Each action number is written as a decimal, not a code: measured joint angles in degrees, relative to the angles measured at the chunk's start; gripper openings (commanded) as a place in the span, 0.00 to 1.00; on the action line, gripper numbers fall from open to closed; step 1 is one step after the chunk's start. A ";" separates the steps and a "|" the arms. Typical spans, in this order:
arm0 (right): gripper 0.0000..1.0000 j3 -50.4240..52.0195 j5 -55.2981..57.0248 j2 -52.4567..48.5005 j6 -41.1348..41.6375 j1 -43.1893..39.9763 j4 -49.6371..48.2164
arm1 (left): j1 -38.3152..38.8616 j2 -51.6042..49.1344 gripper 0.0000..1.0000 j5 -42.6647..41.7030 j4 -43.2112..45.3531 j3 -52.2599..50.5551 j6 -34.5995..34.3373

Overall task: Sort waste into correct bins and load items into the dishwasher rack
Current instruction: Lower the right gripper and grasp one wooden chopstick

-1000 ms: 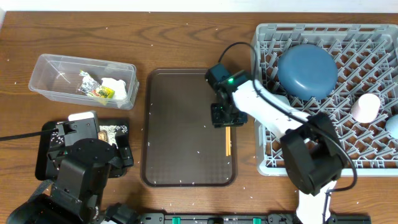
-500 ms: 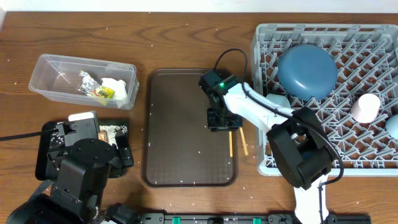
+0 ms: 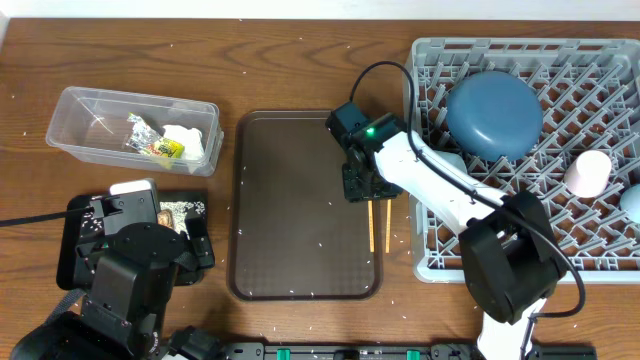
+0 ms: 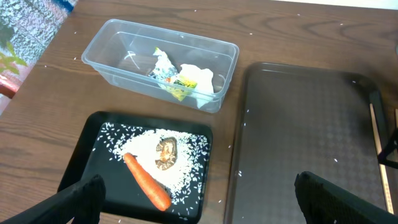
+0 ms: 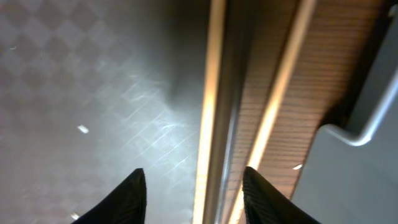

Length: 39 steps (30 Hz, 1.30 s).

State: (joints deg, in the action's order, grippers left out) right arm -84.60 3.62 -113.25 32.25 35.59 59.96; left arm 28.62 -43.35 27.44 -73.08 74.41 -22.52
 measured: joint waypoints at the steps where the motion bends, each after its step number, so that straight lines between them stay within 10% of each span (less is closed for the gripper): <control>1: 0.36 0.00 0.31 -0.09 0.13 0.00 0.15 | 0.00 0.00 0.98 0.00 0.02 0.00 -0.02; 39: 0.33 -0.22 -5.16 -7.34 -2.34 0.07 -5.81 | 0.00 0.00 0.98 0.00 0.00 0.00 0.00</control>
State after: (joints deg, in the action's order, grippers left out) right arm -84.82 -1.54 -120.60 29.91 35.66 54.15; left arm 28.62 -43.35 27.44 -73.08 74.41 -22.52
